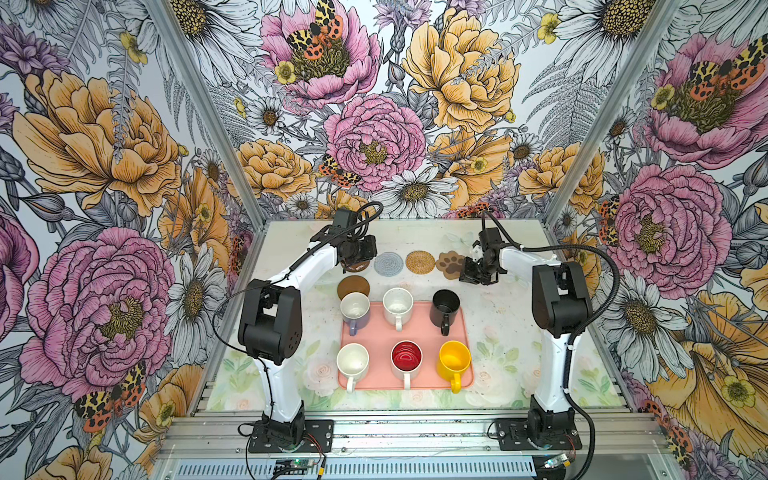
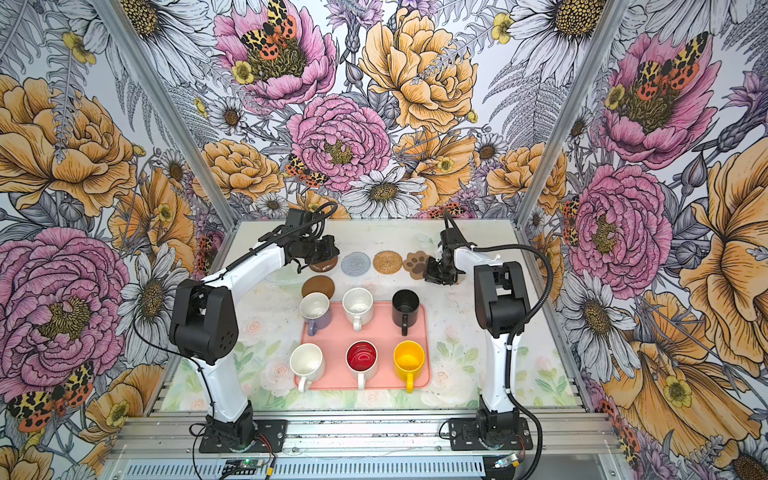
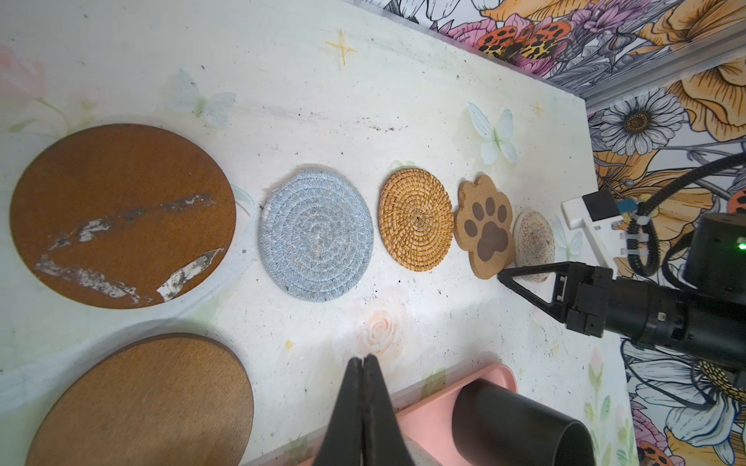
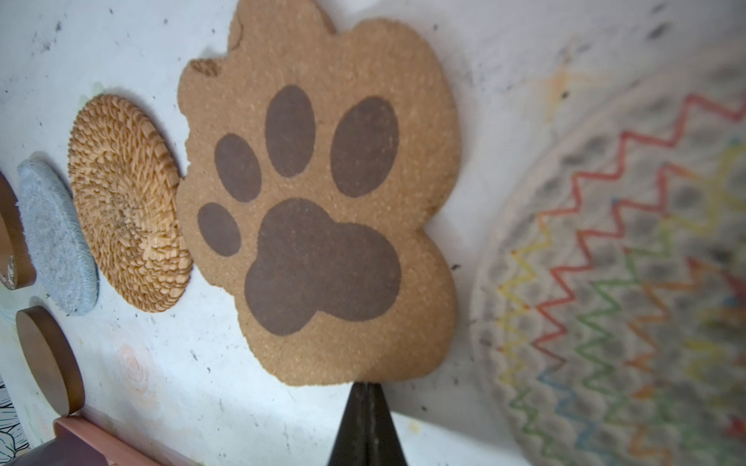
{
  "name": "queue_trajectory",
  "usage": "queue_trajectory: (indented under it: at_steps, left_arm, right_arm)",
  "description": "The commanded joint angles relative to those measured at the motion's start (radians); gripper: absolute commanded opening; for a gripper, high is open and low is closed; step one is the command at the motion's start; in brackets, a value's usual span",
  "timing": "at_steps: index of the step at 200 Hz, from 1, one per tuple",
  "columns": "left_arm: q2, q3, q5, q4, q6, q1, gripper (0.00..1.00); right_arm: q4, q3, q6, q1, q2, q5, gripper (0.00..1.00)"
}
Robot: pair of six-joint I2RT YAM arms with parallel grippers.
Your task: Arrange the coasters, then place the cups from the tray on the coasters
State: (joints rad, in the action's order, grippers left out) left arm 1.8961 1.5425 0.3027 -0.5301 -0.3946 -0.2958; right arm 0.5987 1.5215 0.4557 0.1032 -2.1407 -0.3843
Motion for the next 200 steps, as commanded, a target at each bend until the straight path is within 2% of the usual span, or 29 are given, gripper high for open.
queue_trajectory:
  at_steps: [1,49,91,95,144,200]
  left_arm:
    - [-0.049,-0.013,-0.020,0.017,-0.009,0.011,0.00]
    - [-0.066,-0.016,-0.020,0.018,-0.006,0.012,0.00]
    - [-0.066,-0.026,-0.021,0.018,-0.004,0.013,0.00]
    - [-0.100,-0.028,-0.022,0.019,-0.005,0.012,0.00]
    - [-0.121,-0.062,-0.026,0.025,-0.003,0.012,0.00]
    - [-0.140,-0.098,-0.029,0.024,-0.002,0.024,0.00]
  right_arm:
    - [-0.010,0.019,0.015,-0.008,-0.017,-0.005,0.00]
    - [-0.014,-0.084,0.004,-0.024,0.153,0.027,0.00]
    - [-0.014,-0.196,-0.009,-0.097,0.294,0.048,0.00]
    - [-0.014,-0.205,-0.011,-0.104,0.300,0.048,0.00]
    - [-0.014,-0.274,-0.015,-0.164,0.302,0.043,0.00]
    - [-0.013,-0.247,-0.022,-0.184,0.226,0.030,0.00]
